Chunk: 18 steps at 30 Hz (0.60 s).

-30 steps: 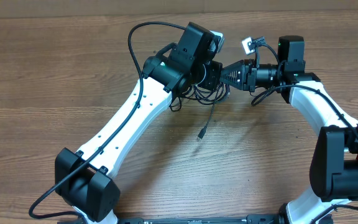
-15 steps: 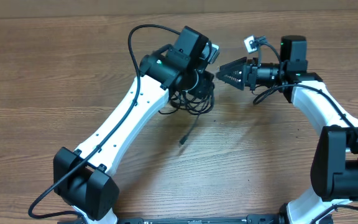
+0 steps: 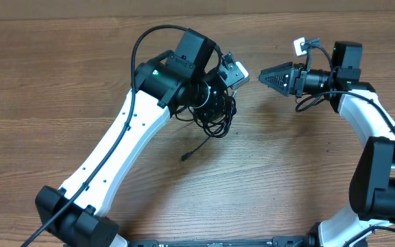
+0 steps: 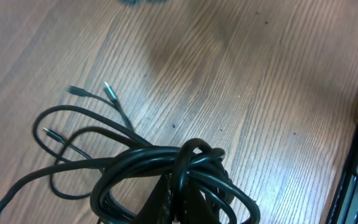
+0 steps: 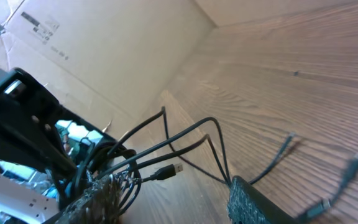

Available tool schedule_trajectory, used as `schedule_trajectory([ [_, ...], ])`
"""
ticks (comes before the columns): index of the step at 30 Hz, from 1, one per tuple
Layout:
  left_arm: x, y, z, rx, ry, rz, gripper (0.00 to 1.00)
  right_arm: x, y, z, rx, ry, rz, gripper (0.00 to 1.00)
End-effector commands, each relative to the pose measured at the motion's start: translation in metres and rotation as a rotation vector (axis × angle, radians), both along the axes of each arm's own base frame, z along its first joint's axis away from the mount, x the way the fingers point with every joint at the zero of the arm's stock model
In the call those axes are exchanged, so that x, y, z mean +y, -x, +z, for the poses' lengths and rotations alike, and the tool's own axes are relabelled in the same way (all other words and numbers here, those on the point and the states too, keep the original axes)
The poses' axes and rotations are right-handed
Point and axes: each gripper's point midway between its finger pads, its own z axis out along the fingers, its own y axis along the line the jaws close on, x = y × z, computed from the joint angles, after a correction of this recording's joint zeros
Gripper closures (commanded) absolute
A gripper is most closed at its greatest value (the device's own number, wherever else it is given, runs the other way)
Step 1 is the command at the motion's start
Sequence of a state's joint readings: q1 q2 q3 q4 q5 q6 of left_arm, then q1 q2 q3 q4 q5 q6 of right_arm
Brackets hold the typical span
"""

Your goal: Untangle cables

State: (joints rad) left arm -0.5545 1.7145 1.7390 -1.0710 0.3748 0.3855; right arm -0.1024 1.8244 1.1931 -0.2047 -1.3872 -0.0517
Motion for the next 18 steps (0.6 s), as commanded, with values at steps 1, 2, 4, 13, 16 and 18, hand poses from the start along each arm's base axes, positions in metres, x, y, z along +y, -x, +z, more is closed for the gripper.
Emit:
schedule_trajectory([
  [1, -0.001, 0.011, 0.022, -0.052, 0.044, -0.055, 0.96, 0.016, 0.007, 0.023, -0.062, -0.010, 0.055, 0.46],
  [2, 0.001, 0.011, 0.026, -0.047, 0.053, -0.029, 0.96, 0.021, 0.006, 0.028, -0.087, 0.027, 0.032, 0.45],
  [4, 0.005, 0.009, 0.031, -0.048, 0.060, 0.007, 0.96, 0.024, 0.002, 0.035, -0.126, 0.089, -0.021, 0.44],
  [13, 0.025, 0.011, 0.058, -0.119, 0.083, 0.041, 0.96, 0.019, 0.021, 0.087, -0.313, 0.292, -0.189, 0.40],
  [16, 0.026, 0.018, 0.065, -0.154, 0.082, -0.010, 0.96, 0.019, 0.035, 0.101, -0.371, 0.307, -0.180, 0.41],
  [18, 0.026, 0.023, 0.070, -0.172, 0.094, -0.046, 0.96, 0.020, 0.045, 0.111, -0.400, 0.303, -0.169, 0.42],
])
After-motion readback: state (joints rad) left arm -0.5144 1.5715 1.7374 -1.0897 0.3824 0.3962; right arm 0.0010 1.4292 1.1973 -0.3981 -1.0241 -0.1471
